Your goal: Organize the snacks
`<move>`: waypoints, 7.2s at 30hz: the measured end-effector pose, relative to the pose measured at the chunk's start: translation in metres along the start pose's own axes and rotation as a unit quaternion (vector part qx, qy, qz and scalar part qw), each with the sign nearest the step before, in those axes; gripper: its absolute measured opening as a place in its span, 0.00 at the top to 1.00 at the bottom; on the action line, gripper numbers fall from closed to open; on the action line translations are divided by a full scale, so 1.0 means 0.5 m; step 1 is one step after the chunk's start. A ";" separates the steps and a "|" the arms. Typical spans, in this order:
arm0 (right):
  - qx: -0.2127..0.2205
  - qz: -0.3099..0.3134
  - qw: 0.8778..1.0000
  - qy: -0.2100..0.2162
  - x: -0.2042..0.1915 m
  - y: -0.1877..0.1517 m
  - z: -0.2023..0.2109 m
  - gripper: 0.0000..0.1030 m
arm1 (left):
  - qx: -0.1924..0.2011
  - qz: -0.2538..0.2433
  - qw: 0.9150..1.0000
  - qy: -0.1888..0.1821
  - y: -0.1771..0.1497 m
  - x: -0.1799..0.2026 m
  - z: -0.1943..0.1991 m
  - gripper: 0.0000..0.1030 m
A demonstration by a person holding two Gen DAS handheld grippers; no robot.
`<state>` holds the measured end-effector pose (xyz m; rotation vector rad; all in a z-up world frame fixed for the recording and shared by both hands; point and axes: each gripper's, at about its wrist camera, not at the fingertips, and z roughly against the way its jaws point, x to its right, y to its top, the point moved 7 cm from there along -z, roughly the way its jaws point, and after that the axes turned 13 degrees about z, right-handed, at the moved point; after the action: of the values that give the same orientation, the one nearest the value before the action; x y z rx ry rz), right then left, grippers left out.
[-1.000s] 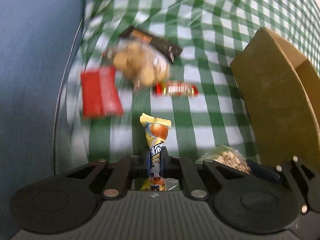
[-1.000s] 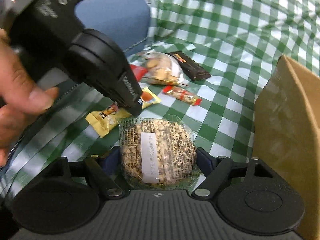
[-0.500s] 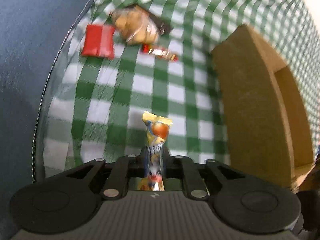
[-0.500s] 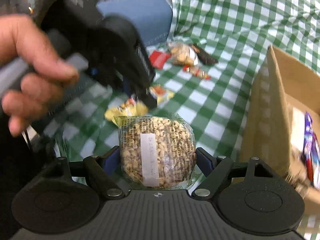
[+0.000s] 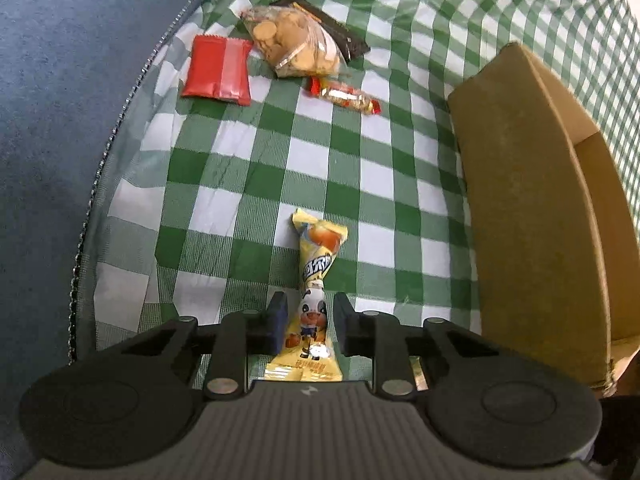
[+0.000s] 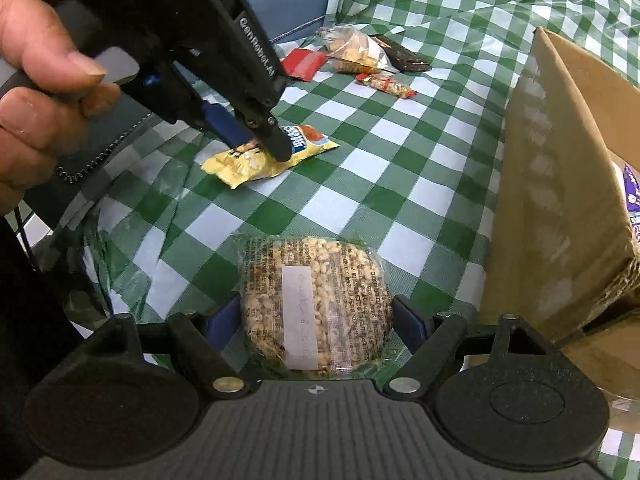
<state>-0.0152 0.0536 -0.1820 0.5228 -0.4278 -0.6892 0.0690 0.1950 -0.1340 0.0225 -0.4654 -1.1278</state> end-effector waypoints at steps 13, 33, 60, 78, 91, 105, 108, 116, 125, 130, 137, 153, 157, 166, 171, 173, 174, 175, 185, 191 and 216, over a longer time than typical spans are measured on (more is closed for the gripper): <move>-0.010 0.004 1.000 -0.011 0.005 -0.003 -0.011 0.21 | -0.013 -0.047 0.998 0.033 -0.009 0.012 -0.035 0.89; 0.163 0.045 0.985 -0.044 0.017 0.066 0.154 0.21 | 0.157 -0.038 0.985 -0.057 0.020 0.081 0.114 0.92; 0.232 0.065 0.957 -0.161 0.234 0.066 0.299 0.21 | 0.196 -0.050 0.977 -0.065 0.029 0.136 0.132 0.92; 0.220 0.061 0.955 -0.189 0.265 0.044 0.312 0.21 | 0.235 -0.037 0.968 -0.074 0.039 0.148 0.158 0.92; 0.230 -0.017 0.941 -0.246 0.353 0.025 0.349 0.21 | 0.283 -0.067 0.951 -0.102 0.032 0.204 0.188 0.92; 0.190 -0.149 0.914 -0.326 0.516 -0.052 0.372 0.21 | 0.301 -0.163 0.914 -0.216 -0.038 0.398 0.201 0.92; 0.185 -0.157 0.911 -0.333 0.527 -0.064 0.373 0.21 | 0.297 -0.187 0.904 -0.245 -0.062 0.441 0.196 0.92; 0.201 -0.159 0.891 -0.376 0.542 -0.074 0.398 0.21 | 0.256 -0.219 0.894 -0.297 -0.106 0.515 0.165 0.90; 0.203 -0.182 0.883 -0.383 0.546 -0.069 0.395 0.11 | 0.254 -0.160 0.911 -0.284 -0.050 0.482 0.149 0.65; 0.214 -0.169 0.894 -0.356 0.519 -0.030 0.370 0.20 | 0.262 -0.107 0.931 -0.231 0.022 0.404 0.149 0.66; 0.281 -0.140 0.920 -0.235 0.416 0.066 0.329 0.77 | 0.281 0.010 0.952 -0.124 0.134 0.220 0.142 0.87; 0.261 -0.121 0.943 -0.167 0.180 0.294 0.005 0.66 | 0.284 0.155 0.943 -0.077 0.268 -0.023 0.147 0.93; 0.218 -0.147 0.950 -0.167 0.205 0.306 -0.107 0.44 | 0.271 0.150 0.948 -0.080 0.282 -0.017 0.127 0.93; 0.142 -0.157 0.969 -0.130 0.217 0.331 -0.266 0.19 | 0.188 0.109 0.971 -0.095 0.335 0.020 0.031 0.76; 0.119 -0.128 0.976 -0.131 0.206 0.336 -0.289 0.17 | 0.165 0.112 0.976 -0.089 0.357 0.011 -0.011 0.63; 0.119 -0.129 0.976 -0.131 0.209 0.339 -0.294 0.18 | 0.144 0.115 0.978 -0.097 0.361 0.011 -0.032 0.62; 0.121 -0.129 0.975 -0.133 0.208 0.338 -0.293 0.22 | 0.137 0.113 0.979 -0.097 0.363 0.012 -0.042 0.62; 0.124 -0.126 0.975 -0.134 0.208 0.338 -0.292 0.30 | 0.131 0.107 0.981 -0.093 0.364 0.016 -0.053 0.62; 0.151 -0.144 0.963 -0.169 0.220 0.300 -0.236 0.50 | 0.116 0.066 0.988 -0.077 0.353 0.054 -0.086 0.75; 0.136 -0.120 0.968 -0.175 0.193 0.274 -0.191 0.50 | 0.128 0.068 0.986 -0.084 0.329 0.054 -0.051 0.99; 0.083 -0.003 0.996 -0.018 -0.010 0.017 0.103 0.50 | 0.110 0.012 0.991 -0.069 0.027 0.023 0.088 1.00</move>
<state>-0.0420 0.0466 -0.1375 0.6701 -0.5210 -0.6735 0.0686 0.2005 -0.0870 0.1326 -0.7100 -1.0536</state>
